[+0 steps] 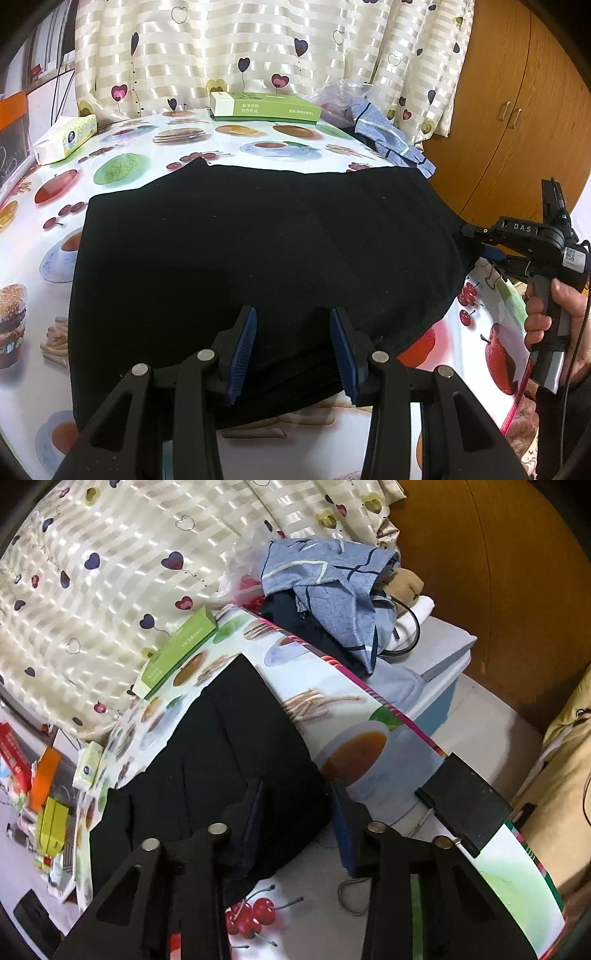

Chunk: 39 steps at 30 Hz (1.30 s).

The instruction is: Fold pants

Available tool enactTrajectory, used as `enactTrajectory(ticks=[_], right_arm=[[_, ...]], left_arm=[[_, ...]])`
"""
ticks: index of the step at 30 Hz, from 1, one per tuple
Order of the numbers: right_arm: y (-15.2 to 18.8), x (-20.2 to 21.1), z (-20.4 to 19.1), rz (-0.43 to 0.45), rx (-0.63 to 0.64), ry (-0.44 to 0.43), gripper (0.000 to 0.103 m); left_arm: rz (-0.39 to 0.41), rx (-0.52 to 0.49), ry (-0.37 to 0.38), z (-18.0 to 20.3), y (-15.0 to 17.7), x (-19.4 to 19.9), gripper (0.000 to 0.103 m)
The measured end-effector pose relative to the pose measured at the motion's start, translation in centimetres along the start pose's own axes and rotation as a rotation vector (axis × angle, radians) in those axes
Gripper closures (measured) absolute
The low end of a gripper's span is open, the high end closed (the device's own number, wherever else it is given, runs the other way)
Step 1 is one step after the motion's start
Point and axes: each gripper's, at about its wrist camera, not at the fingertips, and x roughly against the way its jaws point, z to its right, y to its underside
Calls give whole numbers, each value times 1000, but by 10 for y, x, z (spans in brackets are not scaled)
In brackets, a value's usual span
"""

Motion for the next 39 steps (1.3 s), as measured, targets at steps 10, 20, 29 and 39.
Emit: enactTrajectory(ticks=[10,20,29,39], right_arm=[[-5,24,-13,74,46,-170,86],[-13,51,-98,106,248,-400,96],[-11,39,-79,50,194,-243,89],[-15,17,8,-175,169,-149,42]], left_arm=[[0,2,3,2,0,0,59],[53,21,-7,-3,0,13,59],[70,90,-38,-27,5,22,59],[53,44,-11,-14,5,17,59]])
